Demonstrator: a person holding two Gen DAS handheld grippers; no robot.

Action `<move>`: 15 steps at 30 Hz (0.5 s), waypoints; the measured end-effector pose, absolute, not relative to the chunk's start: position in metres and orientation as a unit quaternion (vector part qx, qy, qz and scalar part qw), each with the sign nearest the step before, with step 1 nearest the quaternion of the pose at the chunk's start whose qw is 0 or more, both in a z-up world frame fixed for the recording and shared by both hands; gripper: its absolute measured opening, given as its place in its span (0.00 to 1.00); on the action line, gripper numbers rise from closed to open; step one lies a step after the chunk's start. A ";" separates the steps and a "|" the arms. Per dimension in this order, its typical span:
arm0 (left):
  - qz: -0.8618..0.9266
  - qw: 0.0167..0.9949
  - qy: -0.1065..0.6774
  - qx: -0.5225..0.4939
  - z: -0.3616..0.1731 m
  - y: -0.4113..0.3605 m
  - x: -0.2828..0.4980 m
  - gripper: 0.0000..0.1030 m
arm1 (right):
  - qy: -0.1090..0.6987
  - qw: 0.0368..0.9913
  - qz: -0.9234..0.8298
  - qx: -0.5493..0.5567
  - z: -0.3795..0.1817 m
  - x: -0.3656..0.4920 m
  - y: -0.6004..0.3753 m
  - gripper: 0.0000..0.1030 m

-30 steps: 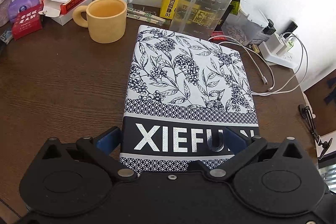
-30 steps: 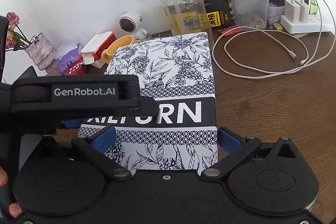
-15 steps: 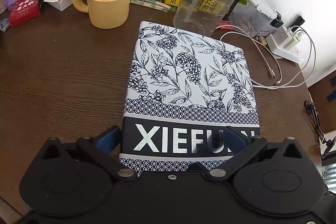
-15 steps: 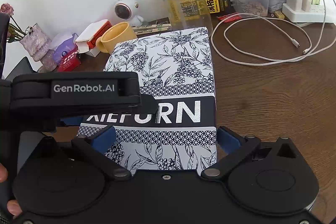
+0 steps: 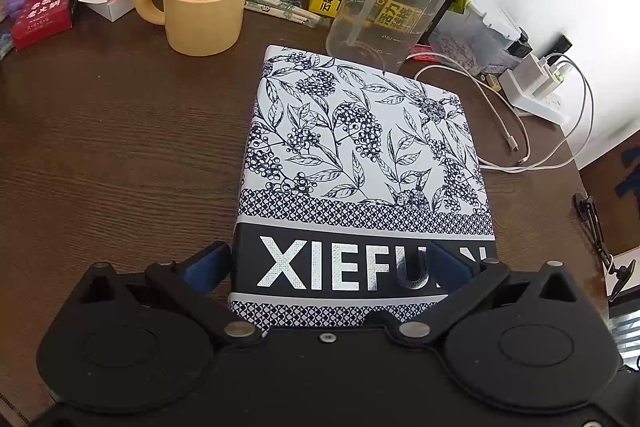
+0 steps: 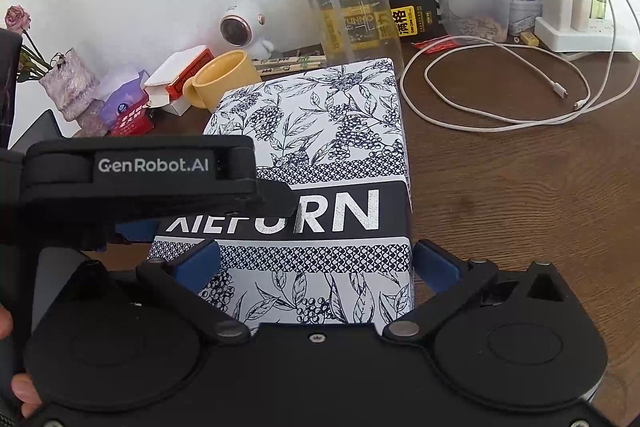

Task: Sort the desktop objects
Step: 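Open both tools and release the lid on the box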

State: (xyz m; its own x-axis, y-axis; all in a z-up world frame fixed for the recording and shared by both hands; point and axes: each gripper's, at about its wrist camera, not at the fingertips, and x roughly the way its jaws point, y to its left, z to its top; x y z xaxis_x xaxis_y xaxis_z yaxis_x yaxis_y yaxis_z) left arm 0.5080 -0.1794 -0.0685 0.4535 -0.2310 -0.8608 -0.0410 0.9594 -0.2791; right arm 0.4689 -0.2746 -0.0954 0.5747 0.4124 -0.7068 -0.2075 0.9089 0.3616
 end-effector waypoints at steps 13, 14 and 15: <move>-0.067 0.878 0.464 -0.098 -0.017 -0.188 0.443 1.00 | 0.372 0.903 0.179 0.116 -0.052 0.396 -0.296 1.00; -0.069 0.881 0.458 -0.097 -0.011 -0.189 0.431 1.00 | 0.368 0.904 0.182 0.117 -0.047 0.385 -0.298 1.00; -0.070 0.884 0.452 -0.096 -0.006 -0.190 0.418 1.00 | 0.363 0.906 0.186 0.116 -0.043 0.372 -0.298 1.00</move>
